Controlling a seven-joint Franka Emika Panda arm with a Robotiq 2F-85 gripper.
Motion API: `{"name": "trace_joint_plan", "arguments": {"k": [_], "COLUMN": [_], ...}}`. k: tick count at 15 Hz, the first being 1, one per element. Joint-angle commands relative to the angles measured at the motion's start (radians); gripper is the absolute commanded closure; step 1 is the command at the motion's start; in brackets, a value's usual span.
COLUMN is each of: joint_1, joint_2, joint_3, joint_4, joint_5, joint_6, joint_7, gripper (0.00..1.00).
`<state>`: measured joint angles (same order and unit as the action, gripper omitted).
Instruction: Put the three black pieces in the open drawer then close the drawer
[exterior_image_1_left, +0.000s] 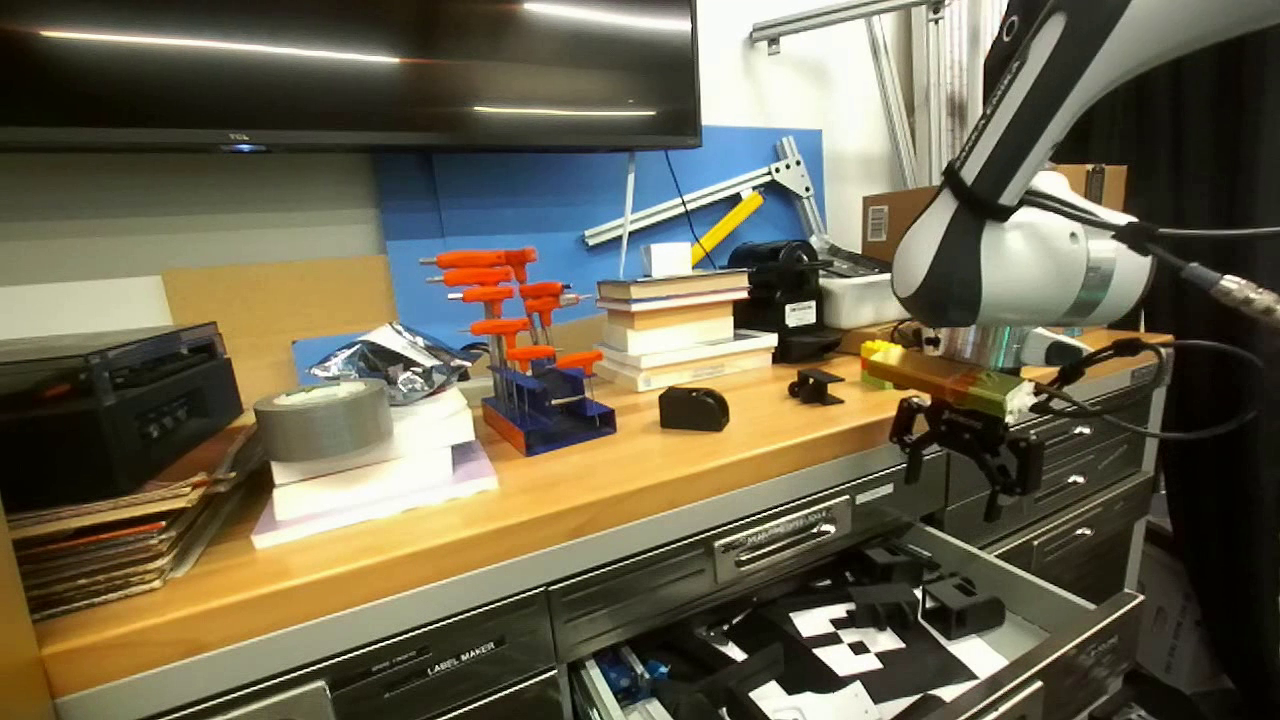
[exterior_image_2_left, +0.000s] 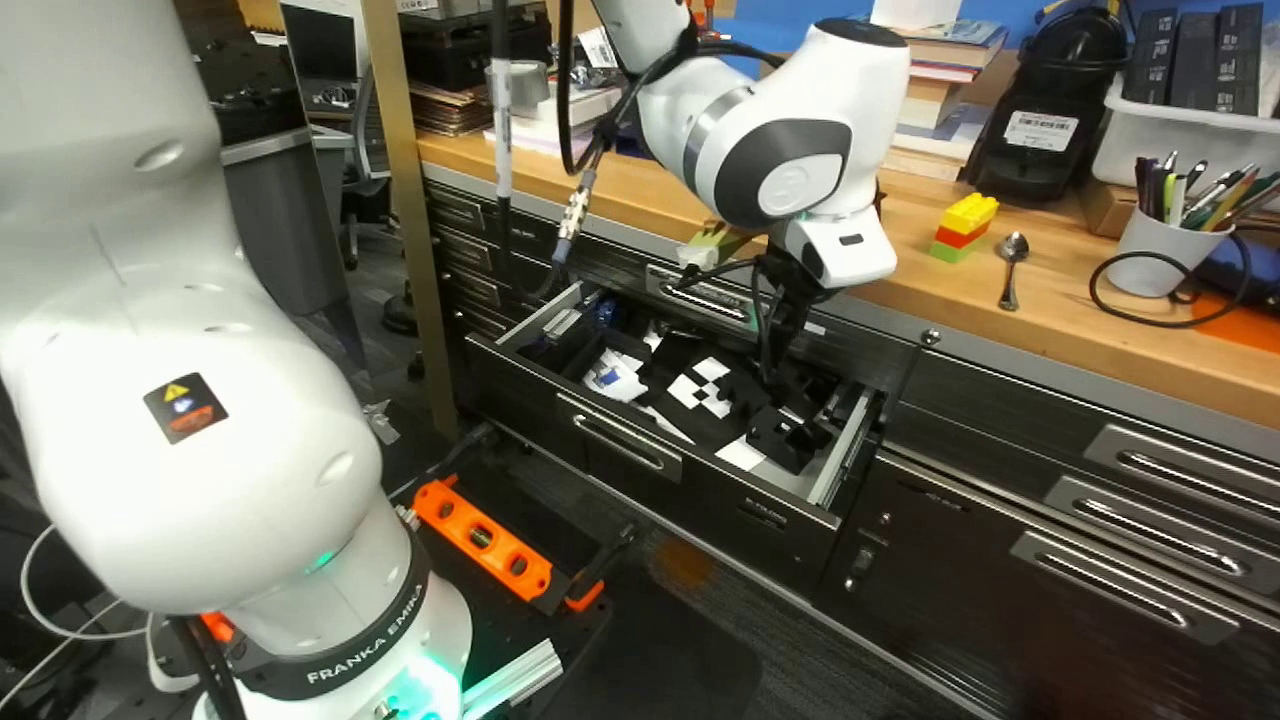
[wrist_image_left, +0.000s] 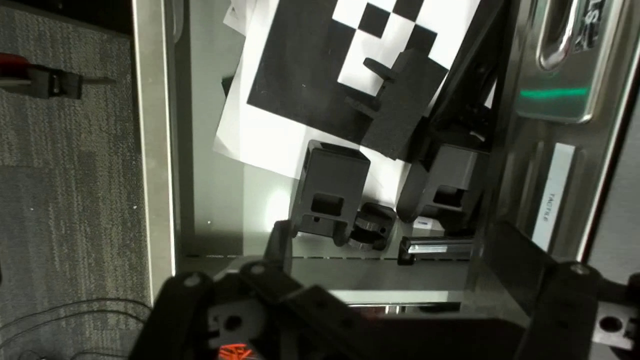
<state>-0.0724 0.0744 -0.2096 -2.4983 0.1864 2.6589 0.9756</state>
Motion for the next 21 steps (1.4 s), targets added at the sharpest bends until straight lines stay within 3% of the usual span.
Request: {"name": "trace_joint_plan", "arguments": {"k": [1, 5, 7, 10, 11, 16, 21], "joint_1": [-0.004, -0.012, -0.014, -0.032, -0.054, -0.052, -0.032], "joint_2": [-0.191, -0.293, -0.310, -0.271, -0.245, -0.139, -0.028], "joint_3": [0.035, 0.120, 0.163, 0.224, 0.247, 0.246, 0.208], "joint_4": [-0.085, -0.086, -0.073, -0.026, 0.002, 0.163, 0.359], "joint_5": [-0.092, -0.142, -0.153, -0.203, -0.264, -0.406, -0.482], "joint_6": [-0.034, -0.022, 0.049, 0.171, 0.181, 0.095, -0.127], "joint_7": [0.028, 0.002, 0.003, 0.011, 0.012, -0.121, -0.319], "gripper": [0.00, 0.00, 0.00, 0.00, 0.00, 0.00, 0.00]}}
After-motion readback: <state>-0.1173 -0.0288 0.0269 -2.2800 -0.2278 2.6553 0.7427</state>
